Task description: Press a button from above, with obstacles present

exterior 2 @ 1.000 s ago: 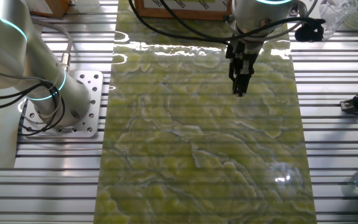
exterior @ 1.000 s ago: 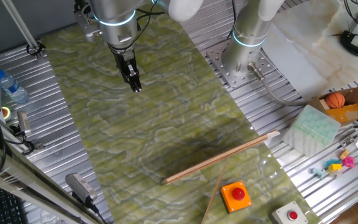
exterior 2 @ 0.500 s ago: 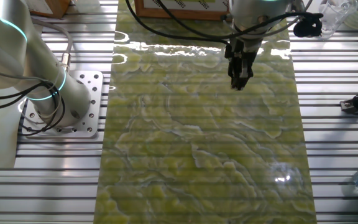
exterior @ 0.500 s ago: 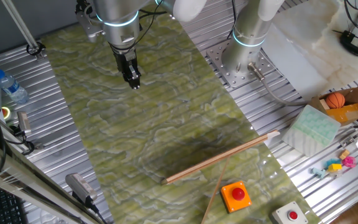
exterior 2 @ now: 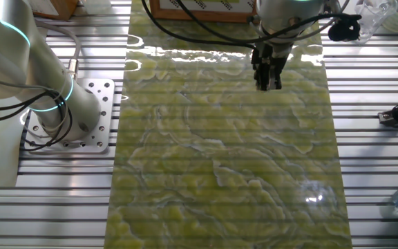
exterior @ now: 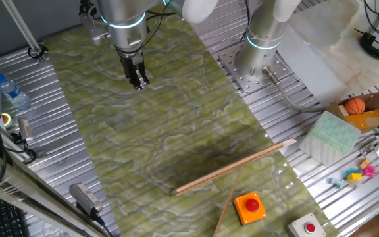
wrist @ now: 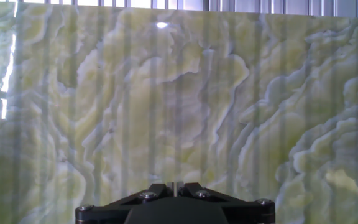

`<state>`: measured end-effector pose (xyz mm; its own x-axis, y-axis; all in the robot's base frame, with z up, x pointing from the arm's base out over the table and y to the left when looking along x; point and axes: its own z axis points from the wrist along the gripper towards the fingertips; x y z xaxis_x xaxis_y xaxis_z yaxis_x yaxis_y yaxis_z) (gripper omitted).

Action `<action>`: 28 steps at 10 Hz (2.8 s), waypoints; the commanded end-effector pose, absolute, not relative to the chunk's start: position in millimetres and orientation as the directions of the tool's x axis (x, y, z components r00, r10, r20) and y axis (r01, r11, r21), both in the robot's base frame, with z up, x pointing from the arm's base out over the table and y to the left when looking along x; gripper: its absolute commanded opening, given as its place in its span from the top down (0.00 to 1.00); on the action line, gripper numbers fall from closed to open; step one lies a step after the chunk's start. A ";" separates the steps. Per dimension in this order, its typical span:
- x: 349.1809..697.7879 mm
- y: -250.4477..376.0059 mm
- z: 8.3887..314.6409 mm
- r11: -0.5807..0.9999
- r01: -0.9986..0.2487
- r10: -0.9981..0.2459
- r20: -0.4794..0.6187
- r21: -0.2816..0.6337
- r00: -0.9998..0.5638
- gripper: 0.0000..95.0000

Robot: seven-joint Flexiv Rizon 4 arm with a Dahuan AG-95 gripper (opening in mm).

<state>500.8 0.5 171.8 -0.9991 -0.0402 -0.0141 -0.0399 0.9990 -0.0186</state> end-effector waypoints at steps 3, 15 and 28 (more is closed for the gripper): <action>500.3 2.7 176.2 0.998 -0.056 -0.057 -0.010 -0.017 -0.998 1.00; 487.8 99.6 198.3 0.996 -0.081 -0.081 0.004 -0.025 -0.997 1.00; 510.9 135.2 214.7 0.991 -0.122 -0.120 0.044 -0.059 -0.992 1.00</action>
<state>510.1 135.0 214.6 -0.9935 -0.1068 0.0405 -0.1090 0.9925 -0.0558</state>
